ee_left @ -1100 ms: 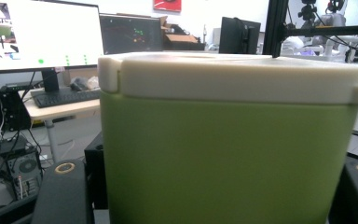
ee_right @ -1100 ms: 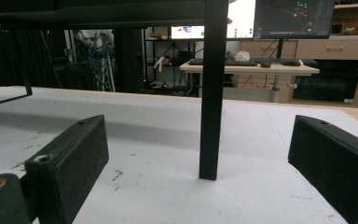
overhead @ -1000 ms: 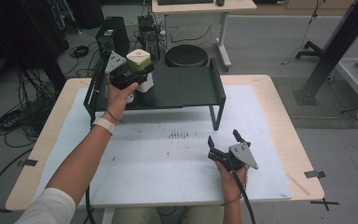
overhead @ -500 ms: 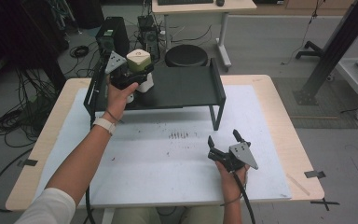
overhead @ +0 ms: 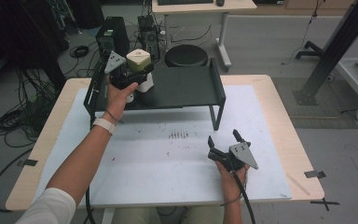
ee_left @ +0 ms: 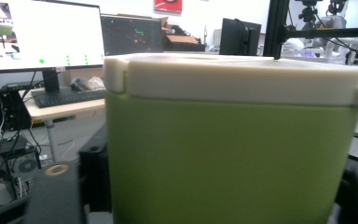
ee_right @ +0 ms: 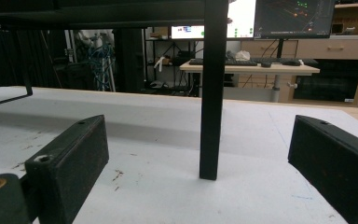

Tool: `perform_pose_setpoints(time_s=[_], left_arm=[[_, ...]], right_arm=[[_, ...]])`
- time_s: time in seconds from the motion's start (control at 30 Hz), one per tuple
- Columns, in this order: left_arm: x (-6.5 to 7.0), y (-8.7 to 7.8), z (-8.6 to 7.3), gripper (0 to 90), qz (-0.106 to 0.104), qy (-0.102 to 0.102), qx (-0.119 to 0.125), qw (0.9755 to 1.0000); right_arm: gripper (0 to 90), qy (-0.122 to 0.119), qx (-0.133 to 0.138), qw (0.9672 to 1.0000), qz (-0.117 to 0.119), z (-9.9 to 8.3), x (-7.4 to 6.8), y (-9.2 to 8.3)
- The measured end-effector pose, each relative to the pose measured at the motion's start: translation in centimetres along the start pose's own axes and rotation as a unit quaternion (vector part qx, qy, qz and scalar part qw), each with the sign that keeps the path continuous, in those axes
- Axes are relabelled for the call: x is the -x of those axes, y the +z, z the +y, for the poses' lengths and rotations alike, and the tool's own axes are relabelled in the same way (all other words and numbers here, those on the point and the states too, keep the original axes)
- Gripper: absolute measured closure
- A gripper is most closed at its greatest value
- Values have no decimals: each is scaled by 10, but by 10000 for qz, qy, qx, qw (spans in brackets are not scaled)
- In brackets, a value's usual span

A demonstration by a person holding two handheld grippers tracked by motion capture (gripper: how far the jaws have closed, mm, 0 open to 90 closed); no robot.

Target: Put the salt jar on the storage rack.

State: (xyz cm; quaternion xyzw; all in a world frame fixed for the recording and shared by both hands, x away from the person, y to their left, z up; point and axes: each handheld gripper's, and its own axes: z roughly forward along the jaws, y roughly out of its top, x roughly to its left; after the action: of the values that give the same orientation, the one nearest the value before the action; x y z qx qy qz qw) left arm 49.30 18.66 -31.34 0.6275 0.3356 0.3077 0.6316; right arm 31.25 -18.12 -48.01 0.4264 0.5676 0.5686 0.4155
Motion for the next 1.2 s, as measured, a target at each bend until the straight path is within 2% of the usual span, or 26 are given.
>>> perform_pose_setpoints(time_s=[0.07,0.2,0.3,0.37,0.8,1.03,1.2], left_arm=[[1,-1,1,188,-27,-19,4,10000],[2,-3,3,88,100,55,-81,9999],[3,-5,4,33,93,27,-85,9999],[4,-7,7,32,109,89,-60,9999],[7,-18,19,4,162,82,60,9998],[14,-28,26,2,108,214,43,9997],[18,-37,32,2,177,337,110,9992]], right_arm=[[53,-1,-1,10000,1,0,0,0],[53,-1,-5,10000,-1,0,0,0],[53,-5,-3,10000,-3,0,0,0],[53,-3,-3,10000,-6,0,0,0],[52,-8,-3,10000,-7,0,0,0],[53,-9,-4,10000,-12,0,0,0],[53,-13,-6,10000,-11,0,0,0]])
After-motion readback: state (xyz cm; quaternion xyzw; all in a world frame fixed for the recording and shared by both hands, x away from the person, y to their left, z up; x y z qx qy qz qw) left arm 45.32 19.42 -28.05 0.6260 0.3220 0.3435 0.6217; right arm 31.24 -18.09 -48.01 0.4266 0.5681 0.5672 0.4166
